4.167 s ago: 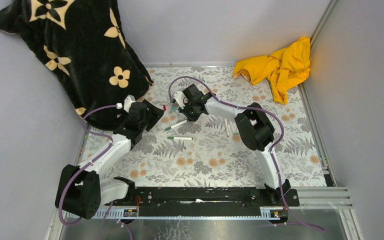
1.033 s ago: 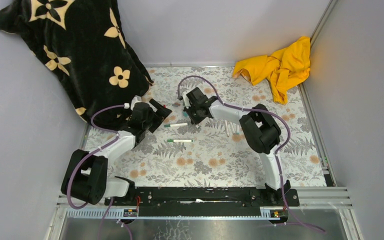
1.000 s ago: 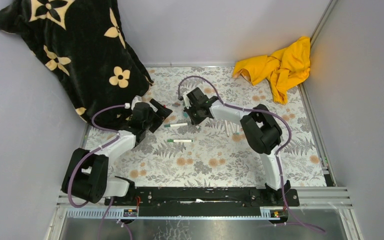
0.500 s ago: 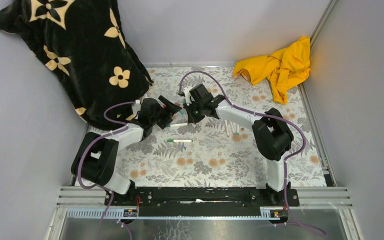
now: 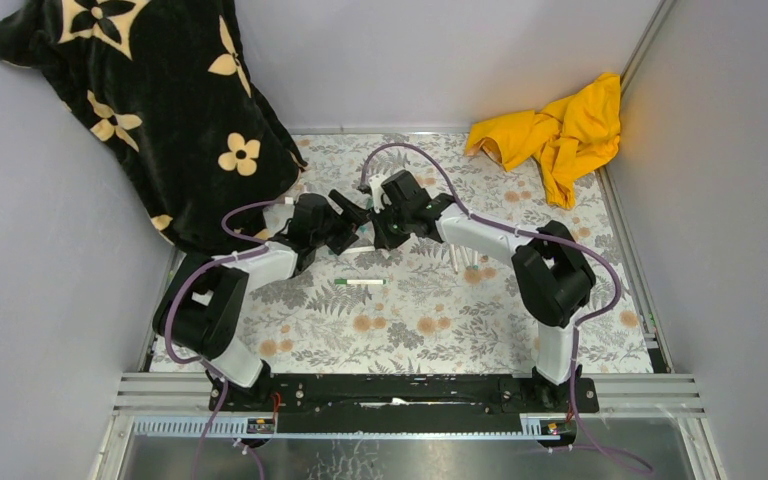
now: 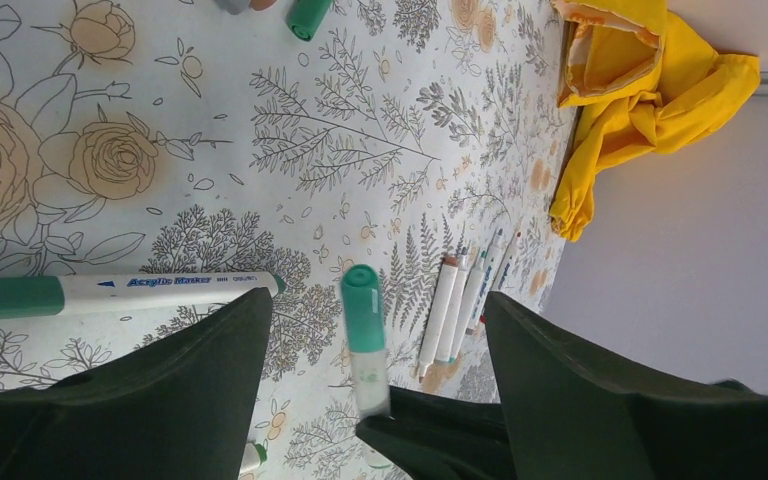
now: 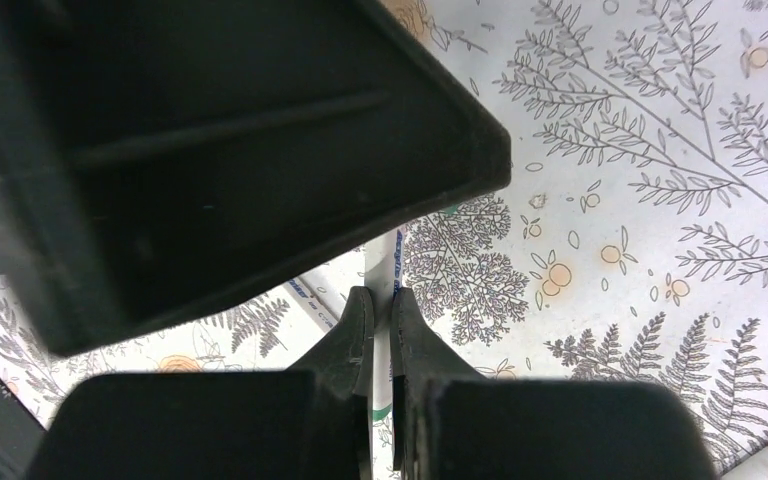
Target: Open the pen caps
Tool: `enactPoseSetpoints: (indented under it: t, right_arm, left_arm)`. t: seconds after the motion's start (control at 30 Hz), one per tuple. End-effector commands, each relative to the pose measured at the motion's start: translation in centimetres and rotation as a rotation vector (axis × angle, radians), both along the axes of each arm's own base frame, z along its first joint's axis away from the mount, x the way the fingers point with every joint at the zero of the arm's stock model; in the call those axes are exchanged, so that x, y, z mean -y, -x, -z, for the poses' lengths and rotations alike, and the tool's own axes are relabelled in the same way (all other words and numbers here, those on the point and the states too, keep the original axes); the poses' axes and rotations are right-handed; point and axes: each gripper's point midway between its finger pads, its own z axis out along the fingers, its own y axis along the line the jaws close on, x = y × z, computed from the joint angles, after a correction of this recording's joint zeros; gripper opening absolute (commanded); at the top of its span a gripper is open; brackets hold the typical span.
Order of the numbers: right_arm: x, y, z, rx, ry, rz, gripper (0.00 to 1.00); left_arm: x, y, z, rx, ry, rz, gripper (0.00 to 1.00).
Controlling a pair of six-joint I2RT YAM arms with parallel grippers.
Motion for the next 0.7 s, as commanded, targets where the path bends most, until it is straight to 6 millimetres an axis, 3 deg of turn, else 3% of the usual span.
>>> enactPoseSetpoints:
  t: [0.0, 0.33, 0.67]
  right_arm:
    - [-1.4, 0.0, -4.6, 0.07, -0.108, -0.017, 0.0]
    - [-1.1, 0.3, -4.7, 0.072, -0.111, -0.016, 0.0]
    - [-0.9, 0.4, -5.1, 0.081, -0.116, -0.014, 0.0]
  left_arm:
    - [1.0, -1.1, -1.8, 0.059, 0.049, 0.003, 0.82]
    - [1.2, -1.6, -3.1, 0.085, 0.071, -0.015, 0.62]
    - [1.1, -1.4, -3.1, 0.088, 0.067, -0.01, 0.37]
